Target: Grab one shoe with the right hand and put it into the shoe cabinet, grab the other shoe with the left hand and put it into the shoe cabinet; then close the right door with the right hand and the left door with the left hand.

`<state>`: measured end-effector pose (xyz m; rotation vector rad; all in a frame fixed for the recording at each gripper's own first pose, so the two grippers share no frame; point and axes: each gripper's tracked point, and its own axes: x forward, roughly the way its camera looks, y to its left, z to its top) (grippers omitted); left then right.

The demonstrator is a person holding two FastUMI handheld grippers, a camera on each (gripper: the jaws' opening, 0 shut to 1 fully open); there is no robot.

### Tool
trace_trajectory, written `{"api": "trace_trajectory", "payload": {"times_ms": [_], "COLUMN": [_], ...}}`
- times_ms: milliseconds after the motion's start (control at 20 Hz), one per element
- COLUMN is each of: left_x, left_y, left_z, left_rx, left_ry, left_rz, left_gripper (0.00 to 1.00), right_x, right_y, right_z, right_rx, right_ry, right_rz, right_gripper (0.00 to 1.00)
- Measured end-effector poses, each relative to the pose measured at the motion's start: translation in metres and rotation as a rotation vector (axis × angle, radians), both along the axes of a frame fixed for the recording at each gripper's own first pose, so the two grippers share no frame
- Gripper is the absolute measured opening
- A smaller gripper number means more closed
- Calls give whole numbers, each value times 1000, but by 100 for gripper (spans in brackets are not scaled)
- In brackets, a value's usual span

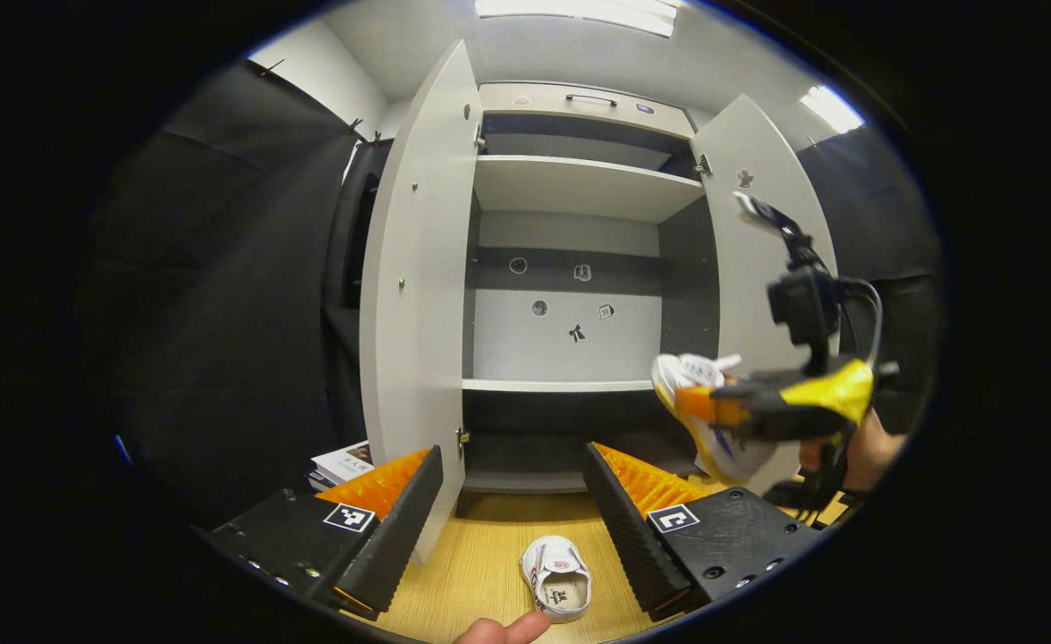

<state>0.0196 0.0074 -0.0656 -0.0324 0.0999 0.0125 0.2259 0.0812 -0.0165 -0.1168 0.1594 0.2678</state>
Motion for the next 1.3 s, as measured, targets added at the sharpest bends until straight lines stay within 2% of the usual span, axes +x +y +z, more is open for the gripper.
{"api": "trace_trajectory", "payload": {"times_ms": [250,400,550,700,800,900,1150,1300], "left_x": [-7,-7,-6,-5,-5,-6,-11,-13], "left_y": [-4,-6,-5,-3,-3,-1,3,4], "left_z": [1,-2,-5,-5,-6,-8,-16,-16], "left_rx": [2,12,22,30,29,38,61,56], "left_ry": [-7,7,12,16,18,26,47,45], "left_rz": [-5,-14,-17,-15,-18,-20,-22,-18], "left_gripper": [95,95,95,95,95,95,95,95], "right_x": [94,153,204,231,243,251,249,254], "right_y": [-5,-12,-23,-24,-22,-24,-25,-29], "right_z": [52,54,40,14,-4,-12,-19,-20], "right_rx": [-28,-48,-114,-115,-120,-135,-111,-137], "right_ry": [0,64,145,265,325,354,437,436], "right_rz": [-51,-100,-146,-170,-167,-181,-194,-217], "right_gripper": [4,3,4,1,4,1,4,8]}}
